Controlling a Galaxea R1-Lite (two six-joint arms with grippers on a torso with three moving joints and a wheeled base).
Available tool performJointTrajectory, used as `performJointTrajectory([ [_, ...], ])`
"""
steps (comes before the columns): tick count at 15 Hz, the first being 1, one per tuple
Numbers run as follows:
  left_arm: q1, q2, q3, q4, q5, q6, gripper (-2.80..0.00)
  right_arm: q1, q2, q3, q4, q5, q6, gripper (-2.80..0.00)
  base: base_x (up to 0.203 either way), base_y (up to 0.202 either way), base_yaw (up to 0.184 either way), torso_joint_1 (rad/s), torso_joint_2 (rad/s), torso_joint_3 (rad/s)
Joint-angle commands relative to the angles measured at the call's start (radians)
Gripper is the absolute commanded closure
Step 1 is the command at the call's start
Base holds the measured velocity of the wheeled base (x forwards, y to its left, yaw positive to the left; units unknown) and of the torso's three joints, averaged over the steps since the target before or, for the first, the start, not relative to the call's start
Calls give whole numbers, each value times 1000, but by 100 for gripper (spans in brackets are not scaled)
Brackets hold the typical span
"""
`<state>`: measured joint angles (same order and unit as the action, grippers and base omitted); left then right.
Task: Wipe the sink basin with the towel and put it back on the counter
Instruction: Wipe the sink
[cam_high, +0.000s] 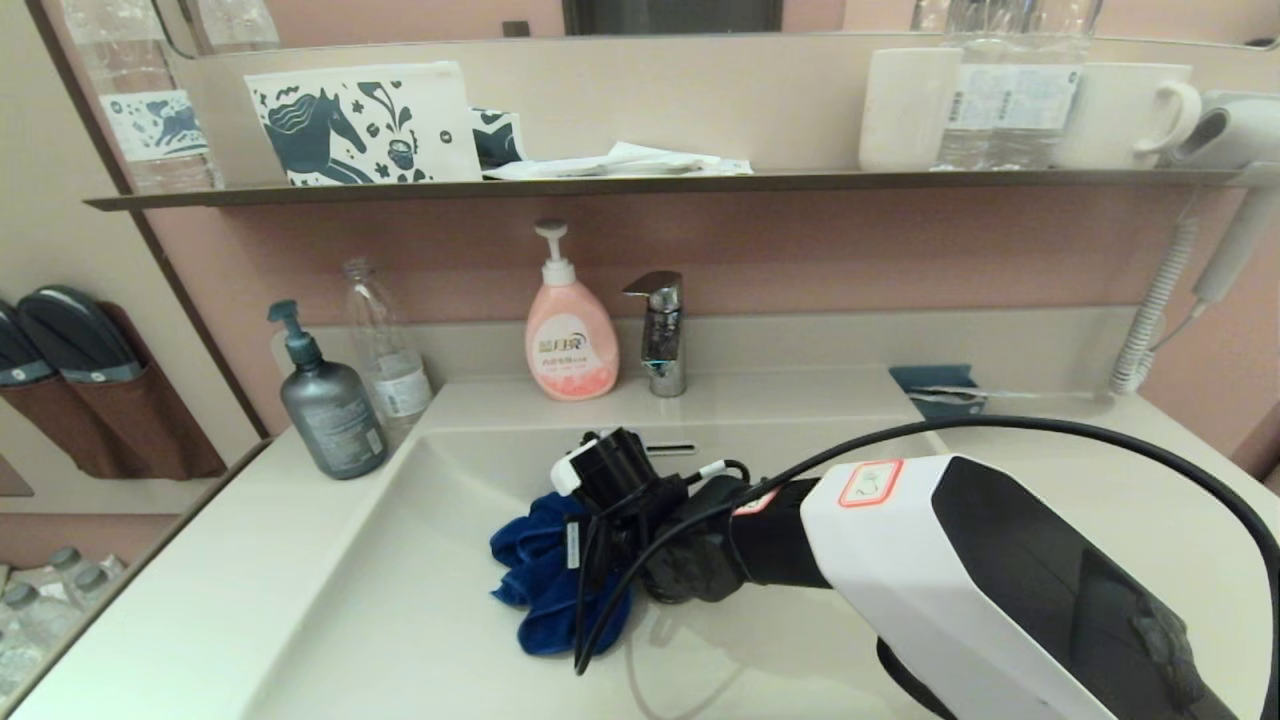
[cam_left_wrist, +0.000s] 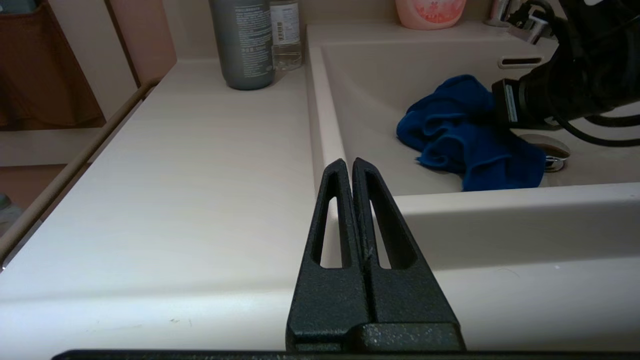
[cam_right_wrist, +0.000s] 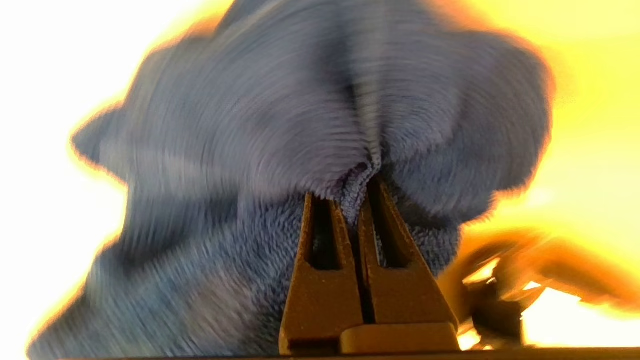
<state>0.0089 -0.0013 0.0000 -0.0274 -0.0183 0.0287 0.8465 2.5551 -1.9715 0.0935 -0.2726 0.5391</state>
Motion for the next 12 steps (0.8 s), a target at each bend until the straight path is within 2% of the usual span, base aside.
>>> performJointTrajectory([
  [1,0,1,0,-2,-1,0,0,-41,-28,14,2,-57,-15,0,0,0,0,0,0,0],
  [4,0,1,0,0,-2,0,0,-82,-77,96,74,-167,-55,0,0,0,0,0,0,0],
  [6,0,1,0,-2,-1,0,0,-121,-121,174,98,-206,-64,0,0,0,0,0,0,0],
  [12,0,1,0,-2,0,0,0,-263,-325,378,180,-259,-75,0,0,0,0,0,0,0],
])
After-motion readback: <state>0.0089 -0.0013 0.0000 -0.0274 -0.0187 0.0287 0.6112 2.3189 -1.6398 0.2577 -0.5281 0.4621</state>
